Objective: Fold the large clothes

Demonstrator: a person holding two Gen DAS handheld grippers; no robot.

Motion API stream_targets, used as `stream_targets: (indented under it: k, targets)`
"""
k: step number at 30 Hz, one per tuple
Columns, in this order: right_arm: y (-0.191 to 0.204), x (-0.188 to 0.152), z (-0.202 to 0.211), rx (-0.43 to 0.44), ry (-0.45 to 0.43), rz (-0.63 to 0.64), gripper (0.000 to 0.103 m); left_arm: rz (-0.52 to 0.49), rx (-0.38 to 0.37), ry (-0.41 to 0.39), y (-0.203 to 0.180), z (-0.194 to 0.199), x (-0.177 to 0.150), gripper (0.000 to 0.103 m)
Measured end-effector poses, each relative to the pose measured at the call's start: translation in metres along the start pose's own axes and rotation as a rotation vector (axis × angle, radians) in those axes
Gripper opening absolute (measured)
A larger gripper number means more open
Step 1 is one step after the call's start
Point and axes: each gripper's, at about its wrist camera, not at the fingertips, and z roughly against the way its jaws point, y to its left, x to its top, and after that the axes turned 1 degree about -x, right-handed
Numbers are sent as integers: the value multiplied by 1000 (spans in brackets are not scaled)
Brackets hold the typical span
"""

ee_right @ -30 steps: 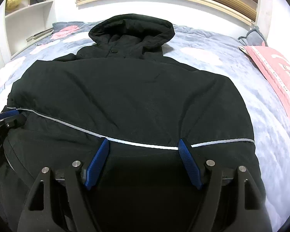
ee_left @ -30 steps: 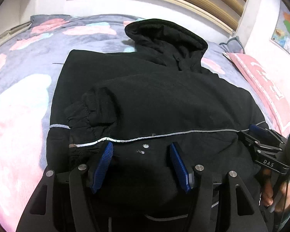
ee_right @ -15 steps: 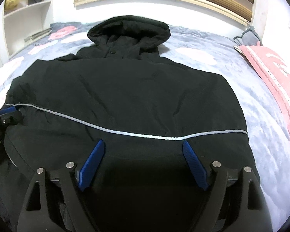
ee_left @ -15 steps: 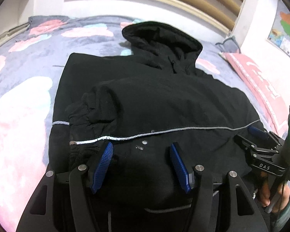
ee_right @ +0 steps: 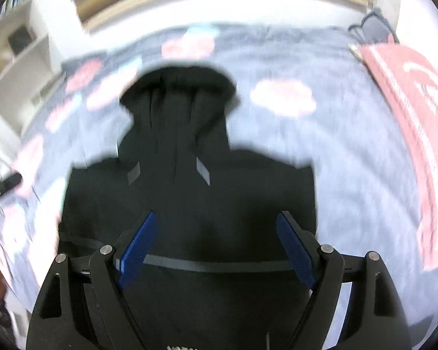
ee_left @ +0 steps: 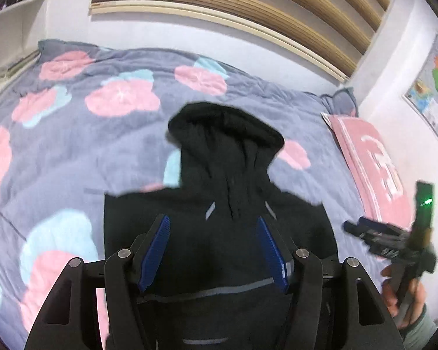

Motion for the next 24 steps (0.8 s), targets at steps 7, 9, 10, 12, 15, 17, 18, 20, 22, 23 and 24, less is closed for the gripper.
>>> stream_targets:
  k: [7,9,10,12,15,17,18,20,22,23,24]
  targets:
    - [4,99,-14,-20,-40,21,85,42,28,-5,10,-42,82,74]
    - [5,118,-36,-33,-21,26,85,49,61,19,22,-72,102,74]
    - [5,132,-58,-36,2,29,85,59,69,33,28,-88,111,74]
    - [0,147,-86,-40,36,31,85,80,86,73,43,-128,126,74]
    - [-1,164,-139,-53,78,52,85,92,105,122,61,-186,138,74]
    - [-2,172,-170,-71,93,65,85,102,103,156,70,-219,140,74]
    - [-4,177,-189,-78,116,65,85,107,101,177,74,-234,140,74]
    - [-9,181,-217,-70,155,50,85,105,103,205,78,-259,138,74]
    - [-12,183,-239,-57,182,41,80,96,133,219,81,-283,137,74]
    - [-11,185,-252,-51,200,45,63,95,148,223,84,-292,138,74]
    - [-10,187,-264,-45,221,57,52,97,164,223,87,-299,138,72]
